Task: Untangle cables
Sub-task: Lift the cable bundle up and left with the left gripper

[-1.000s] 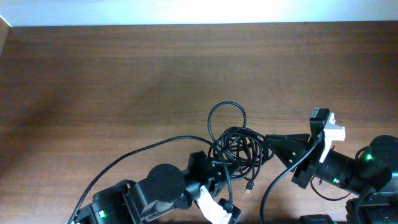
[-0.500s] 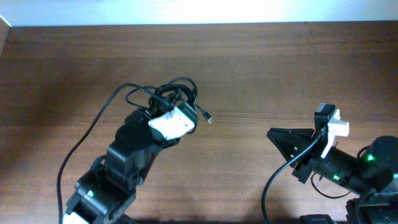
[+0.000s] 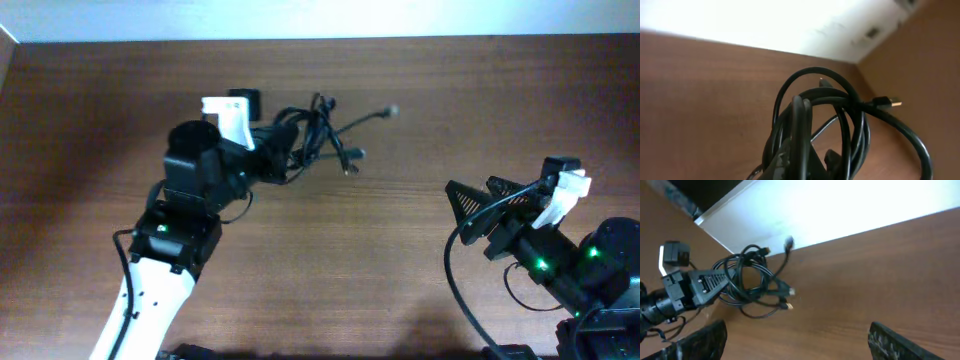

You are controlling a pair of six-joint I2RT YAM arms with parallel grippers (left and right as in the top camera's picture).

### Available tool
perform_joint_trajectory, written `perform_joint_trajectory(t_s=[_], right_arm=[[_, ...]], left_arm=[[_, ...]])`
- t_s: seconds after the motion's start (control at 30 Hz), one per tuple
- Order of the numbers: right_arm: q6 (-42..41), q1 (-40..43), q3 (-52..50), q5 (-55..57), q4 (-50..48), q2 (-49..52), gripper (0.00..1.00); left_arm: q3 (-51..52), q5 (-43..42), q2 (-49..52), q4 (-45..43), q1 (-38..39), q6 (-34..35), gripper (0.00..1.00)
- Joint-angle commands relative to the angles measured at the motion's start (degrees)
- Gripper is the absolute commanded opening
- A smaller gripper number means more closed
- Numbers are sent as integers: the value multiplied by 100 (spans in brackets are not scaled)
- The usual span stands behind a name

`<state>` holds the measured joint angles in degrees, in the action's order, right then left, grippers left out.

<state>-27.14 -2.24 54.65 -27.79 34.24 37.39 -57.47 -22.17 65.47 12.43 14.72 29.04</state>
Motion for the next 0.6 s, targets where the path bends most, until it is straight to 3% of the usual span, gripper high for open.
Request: perform_joint_trajectory(t_s=[0.0, 0.1, 0.17, 0.27, 0.37, 0.57], right_arm=[[-232, 2, 52, 120, 2, -28, 100], [-232, 0, 52, -442, 109, -28, 99], [-232, 0, 52, -699, 210, -17, 99], [-205, 0, 52, -756, 638, 22, 99], [-210, 0, 52, -761, 748, 271, 100], [-210, 0, 52, -979, 850, 686, 100]], left_arm=[[-55, -737, -28, -114, -114, 935, 0], [-55, -1759, -24, -120, -111, 1969, 0], [-55, -1755, -22, -105, -111, 3311, 0], [-55, -1602, 48, -262, -109, 4227, 0], [-55, -1596, 55, -302, -63, 4605, 0], [-55, -1464, 55, -557, -63, 4686, 0]])
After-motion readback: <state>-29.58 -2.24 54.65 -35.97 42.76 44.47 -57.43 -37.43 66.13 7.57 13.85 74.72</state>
